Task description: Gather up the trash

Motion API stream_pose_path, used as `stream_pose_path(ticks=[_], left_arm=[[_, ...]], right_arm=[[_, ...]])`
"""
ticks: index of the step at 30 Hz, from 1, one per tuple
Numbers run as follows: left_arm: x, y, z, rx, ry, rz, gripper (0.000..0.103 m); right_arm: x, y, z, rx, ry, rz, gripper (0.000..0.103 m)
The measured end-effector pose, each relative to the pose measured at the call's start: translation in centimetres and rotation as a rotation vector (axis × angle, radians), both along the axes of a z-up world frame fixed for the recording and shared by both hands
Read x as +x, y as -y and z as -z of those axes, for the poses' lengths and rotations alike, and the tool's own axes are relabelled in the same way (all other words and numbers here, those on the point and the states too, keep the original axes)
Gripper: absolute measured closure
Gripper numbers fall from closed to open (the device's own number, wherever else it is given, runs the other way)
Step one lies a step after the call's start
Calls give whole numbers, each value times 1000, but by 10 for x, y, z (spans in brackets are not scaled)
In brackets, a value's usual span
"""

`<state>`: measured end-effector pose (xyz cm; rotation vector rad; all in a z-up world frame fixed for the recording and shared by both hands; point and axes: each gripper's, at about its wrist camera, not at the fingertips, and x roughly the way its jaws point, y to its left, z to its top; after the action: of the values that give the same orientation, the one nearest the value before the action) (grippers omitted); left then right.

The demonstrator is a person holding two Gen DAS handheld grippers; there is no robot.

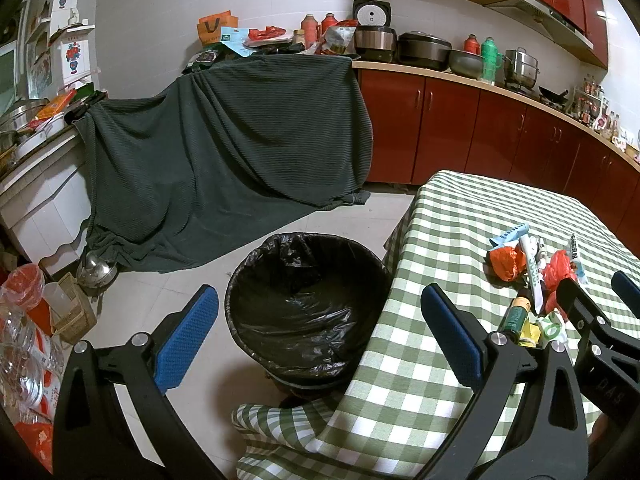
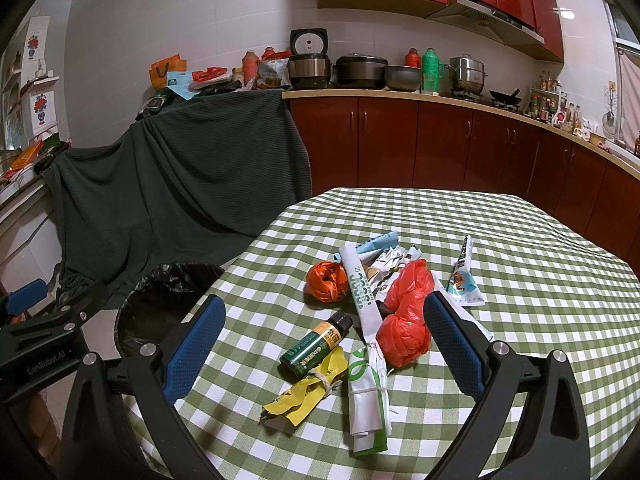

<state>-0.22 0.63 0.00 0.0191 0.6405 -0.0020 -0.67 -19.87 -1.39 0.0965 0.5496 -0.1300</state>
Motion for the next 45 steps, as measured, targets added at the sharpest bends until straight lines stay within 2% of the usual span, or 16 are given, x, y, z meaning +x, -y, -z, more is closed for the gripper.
stream_pose_path(ticks=[13,21,22,23,25,29,30,32,33,36,38,42,45], left_arm=[[0,4,5,-11,-22,16,4],[0,29,19,11,-59,128,4],[0,32,21,12,-65,138,7],[1,35,24,12,-77,147,17],[3,40,31,7,-118,173,29],[4,47,40,4,-143,196,29],[4,47,41,3,-145,196,29],[6,47,43,-6,-156,192,29],[6,47,44,-7,-159,188,29],[7,48,46,-12,-165,193,33],[6,52,46,-7,-163,208,40],[2,62,44,10,-149,244,44],[-2,71,40,30,-138,266,44]], right_arm=[[-9,14,-2,-15,-25,16,6],[-27,37,16,-41,-74,78,7],[-29,41,19,-34,-78,83,7],[-31,43,22,-30,-86,86,7],[-33,46,28,-23,-102,84,7],[-34,44,36,-20,-122,64,8],[-34,43,38,-19,-125,59,10],[-32,43,40,-11,-134,45,26],[-30,42,42,-8,-145,38,38],[-25,41,49,7,-173,24,41],[-22,39,52,11,-178,14,44],[-17,37,59,41,-207,-33,73],[-19,37,60,55,-207,-45,77]])
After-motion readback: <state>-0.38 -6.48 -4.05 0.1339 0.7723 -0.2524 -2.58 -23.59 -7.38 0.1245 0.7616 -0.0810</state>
